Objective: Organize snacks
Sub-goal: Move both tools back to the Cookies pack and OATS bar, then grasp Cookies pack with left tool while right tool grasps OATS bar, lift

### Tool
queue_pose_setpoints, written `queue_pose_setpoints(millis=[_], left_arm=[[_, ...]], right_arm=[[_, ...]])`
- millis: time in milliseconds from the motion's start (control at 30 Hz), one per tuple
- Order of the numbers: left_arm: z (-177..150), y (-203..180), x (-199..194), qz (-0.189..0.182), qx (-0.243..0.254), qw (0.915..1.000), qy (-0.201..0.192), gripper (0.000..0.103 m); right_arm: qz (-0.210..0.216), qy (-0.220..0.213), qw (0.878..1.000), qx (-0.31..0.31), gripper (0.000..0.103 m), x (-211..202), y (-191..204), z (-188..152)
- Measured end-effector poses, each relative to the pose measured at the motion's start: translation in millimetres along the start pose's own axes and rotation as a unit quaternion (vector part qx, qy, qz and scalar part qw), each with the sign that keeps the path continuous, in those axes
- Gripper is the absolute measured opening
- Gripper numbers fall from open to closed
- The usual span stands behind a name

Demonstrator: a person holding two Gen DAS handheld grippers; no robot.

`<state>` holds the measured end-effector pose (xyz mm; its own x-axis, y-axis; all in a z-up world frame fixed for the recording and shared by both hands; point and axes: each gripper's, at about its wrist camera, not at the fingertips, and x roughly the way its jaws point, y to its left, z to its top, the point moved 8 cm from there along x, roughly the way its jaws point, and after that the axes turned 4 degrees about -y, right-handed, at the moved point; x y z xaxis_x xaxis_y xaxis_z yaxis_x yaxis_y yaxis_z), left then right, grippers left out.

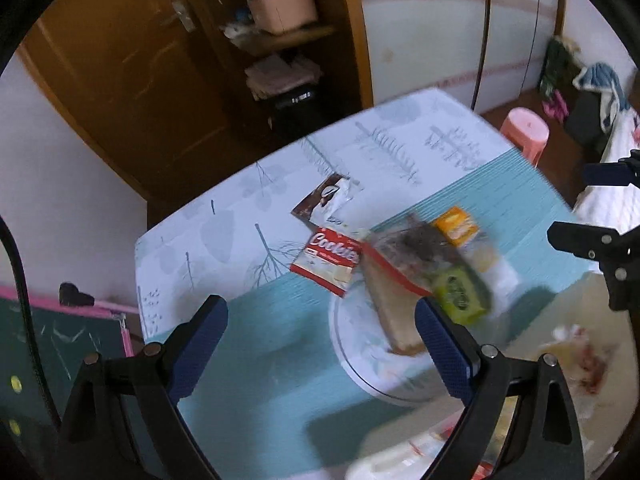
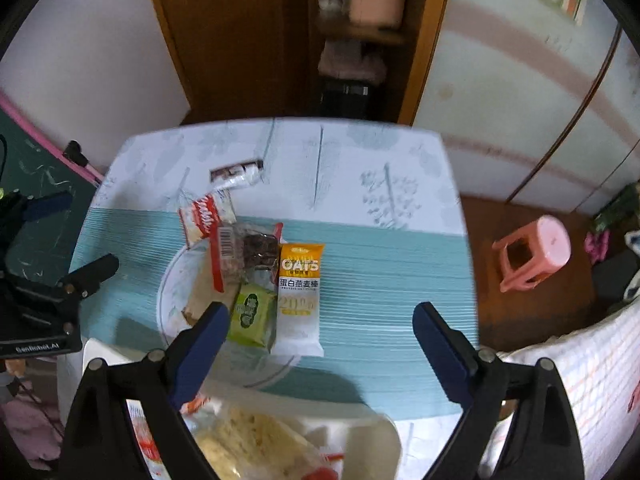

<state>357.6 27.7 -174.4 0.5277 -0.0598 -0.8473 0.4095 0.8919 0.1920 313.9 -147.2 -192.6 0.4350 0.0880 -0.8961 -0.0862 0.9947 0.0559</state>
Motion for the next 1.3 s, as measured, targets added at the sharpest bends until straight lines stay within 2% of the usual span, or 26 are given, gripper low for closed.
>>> queue_pose_setpoints(millis=[100, 200, 267, 367, 533, 633, 667, 700, 767, 1033, 1100, 1167, 1300], left_arm=[[3.2, 3.5, 35.4, -0.021, -0.001, 0.9993, 0.029, 0.094], [2.8, 6.0, 65.7, -0.037, 0.001, 0.9976, 0.058, 0.094], [0.8, 9.7, 84.2, -0.031, 0.009, 0.9966, 0.075, 0.094], [-0.6, 13.6, 100.5, -0.027, 0.020, 0.9954, 0.090, 0.094], [-2.2, 12.0, 114.3, -0.043, 0.043, 0.9930, 0.101, 0.094], [-3.6, 8.4, 120.1, -0.050, 0.052, 0.9920, 0.104, 0.094], [-2.6, 6.9, 121.6, -0.052, 0.053, 0.9916, 0.106, 0.094], [-2.7, 5.2, 123.1, -0.055, 0.054, 0.9913, 0.107, 0.094], [-2.4, 1.2, 127.7, -0.059, 0.057, 0.9906, 0.109, 0.094], [0.6, -9.2, 150.9, -0.056, 0.069, 0.9891, 0.117, 0.094], [2.5, -8.1, 155.4, -0.053, 0.069, 0.9894, 0.116, 0.091], [4.1, -4.9, 162.3, -0.055, 0.061, 0.9894, 0.120, 0.079], [6.4, 0.4, 168.8, -0.072, 0.038, 0.9898, 0.117, 0.074]], right_arm=[[0.000, 0.043, 0.999, 0.009, 0.073, 36.9, -1.9, 2.8], [0.005, 0.093, 0.995, 0.020, 0.065, 75.3, -1.9, -4.5], [0.019, 0.127, 0.991, 0.031, 0.059, 97.4, 0.3, -12.6], [0.032, 0.147, 0.988, 0.036, 0.058, 113.8, 5.5, -18.4], [0.037, 0.179, 0.983, 0.031, 0.058, 133.2, 13.5, -27.8], [0.045, 0.178, 0.983, 0.030, 0.058, 135.7, 14.4, -29.2], [0.041, 0.177, 0.983, 0.025, 0.056, 135.4, 12.6, -29.8], [0.030, 0.178, 0.983, 0.018, 0.048, 136.5, 9.1, -30.8], [0.016, 0.183, 0.983, 0.010, 0.044, 139.2, 1.7, -34.7], [0.021, 0.182, 0.983, -0.001, 0.042, 137.9, -7.0, -37.7], [0.017, 0.180, 0.983, -0.006, 0.043, 136.8, -7.8, -37.6], [0.013, 0.179, 0.984, -0.015, 0.043, 134.2, -5.6, -36.3], [0.007, 0.176, 0.984, -0.034, 0.044, 133.7, 8.4, -40.0]])
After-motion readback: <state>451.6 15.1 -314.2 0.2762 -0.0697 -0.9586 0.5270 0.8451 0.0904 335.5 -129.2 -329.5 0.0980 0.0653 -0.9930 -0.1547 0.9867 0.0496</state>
